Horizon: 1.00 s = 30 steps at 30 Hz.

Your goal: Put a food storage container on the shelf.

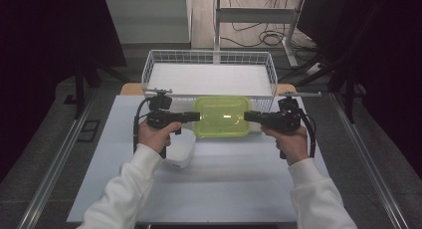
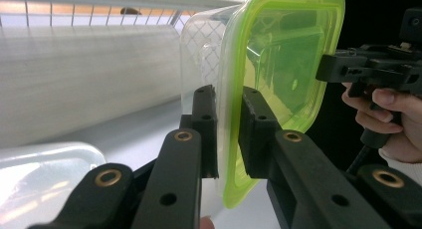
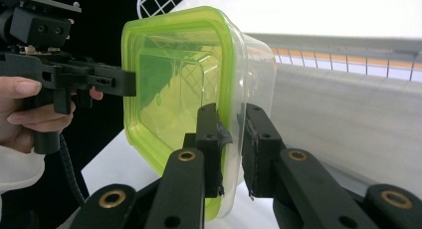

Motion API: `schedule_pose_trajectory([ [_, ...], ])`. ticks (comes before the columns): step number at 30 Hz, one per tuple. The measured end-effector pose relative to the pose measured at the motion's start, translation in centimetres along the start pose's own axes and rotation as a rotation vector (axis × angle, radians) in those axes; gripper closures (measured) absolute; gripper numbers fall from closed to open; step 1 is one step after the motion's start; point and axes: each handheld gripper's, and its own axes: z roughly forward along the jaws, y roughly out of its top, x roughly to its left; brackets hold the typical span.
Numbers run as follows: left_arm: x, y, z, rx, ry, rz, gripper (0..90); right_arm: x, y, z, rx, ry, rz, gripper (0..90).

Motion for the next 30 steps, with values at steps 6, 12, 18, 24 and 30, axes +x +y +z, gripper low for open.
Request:
schedule_pose_trajectory([
  [6,-0.3,1.2,-0.4,-0.012,-0.008,0.021,79.9,0.4,1.2,-0.4,-0.017,-0.007,-0.015,78.5],
  [12,-0.3,2.7,-0.6,-0.020,-0.008,0.046,80.1,0.5,2.4,-0.5,-0.032,-0.006,-0.026,78.3],
  [18,-0.3,4.4,-0.8,-0.024,0.010,0.064,80.1,0.5,4.0,-0.2,-0.046,-0.010,-0.027,78.4],
  [24,0.7,5.5,-1.0,-0.033,0.008,0.048,80.1,0.4,5.5,0.6,-0.040,-0.020,-0.043,78.4],
  [30,1.2,6.4,-1.4,-0.045,0.018,0.050,80.1,0.4,6.3,1.6,-0.040,-0.014,-0.026,78.5],
])
